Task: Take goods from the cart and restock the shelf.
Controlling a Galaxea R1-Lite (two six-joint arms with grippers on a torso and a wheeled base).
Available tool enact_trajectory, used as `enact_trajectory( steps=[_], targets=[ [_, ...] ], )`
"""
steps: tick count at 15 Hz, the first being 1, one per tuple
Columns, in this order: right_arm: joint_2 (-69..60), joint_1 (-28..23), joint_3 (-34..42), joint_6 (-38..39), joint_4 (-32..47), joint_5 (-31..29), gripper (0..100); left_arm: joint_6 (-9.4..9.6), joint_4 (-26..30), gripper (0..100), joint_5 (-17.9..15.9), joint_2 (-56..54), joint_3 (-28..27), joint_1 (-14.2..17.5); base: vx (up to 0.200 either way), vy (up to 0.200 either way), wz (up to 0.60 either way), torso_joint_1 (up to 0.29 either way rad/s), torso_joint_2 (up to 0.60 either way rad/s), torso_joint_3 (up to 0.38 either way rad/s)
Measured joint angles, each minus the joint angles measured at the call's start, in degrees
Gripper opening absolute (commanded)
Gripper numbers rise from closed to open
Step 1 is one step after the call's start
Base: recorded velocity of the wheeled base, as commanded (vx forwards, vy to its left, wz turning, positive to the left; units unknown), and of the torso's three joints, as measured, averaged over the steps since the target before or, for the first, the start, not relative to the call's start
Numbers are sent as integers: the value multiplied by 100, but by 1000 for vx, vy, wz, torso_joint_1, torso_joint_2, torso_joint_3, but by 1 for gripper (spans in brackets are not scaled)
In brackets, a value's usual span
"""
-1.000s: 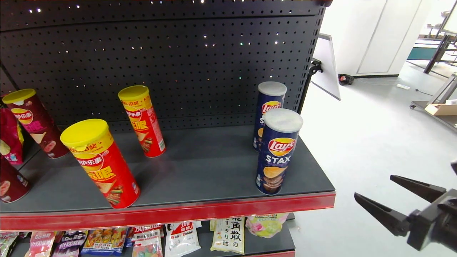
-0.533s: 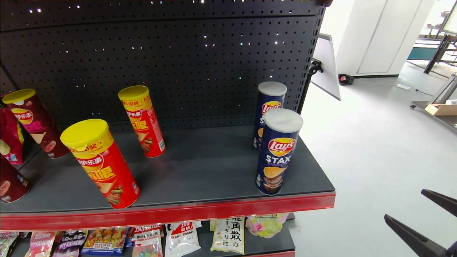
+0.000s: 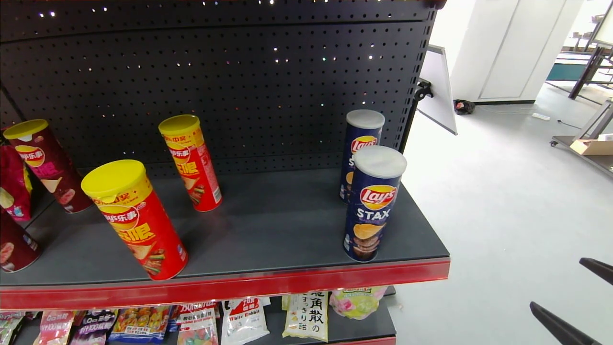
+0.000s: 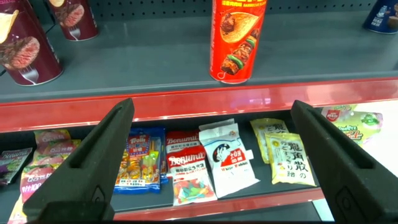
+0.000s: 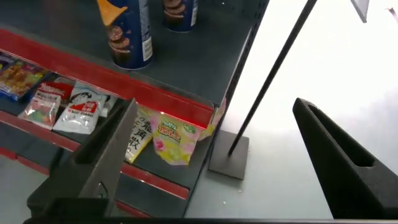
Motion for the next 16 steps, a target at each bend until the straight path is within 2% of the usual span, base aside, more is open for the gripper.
enact_trajectory(
  steps=[3, 5, 11, 14, 16],
  targets=[
    [-625, -645, 240, 151, 295, 429, 100, 2, 0, 100, 2, 0, 2, 0, 0, 0, 0, 0, 0, 0],
    [-1254, -885, 391, 294, 567, 562, 100, 2, 0, 100, 0, 2, 2, 0, 0, 0, 0, 0, 0, 0],
    [-3132, -1346, 527, 1013, 2458, 429, 100, 0, 0, 100, 2, 2, 0, 0, 0, 0, 0, 0, 0, 0],
    [-3655, -1659, 529, 1068, 2462, 375, 100, 0, 0, 100, 2, 0, 0, 0, 0, 0, 0, 0, 0, 0],
    [-3860, -1696, 534, 1103, 2464, 312, 100, 0, 0, 100, 2, 0, 0, 0, 0, 0, 0, 0, 0, 0]
  ],
)
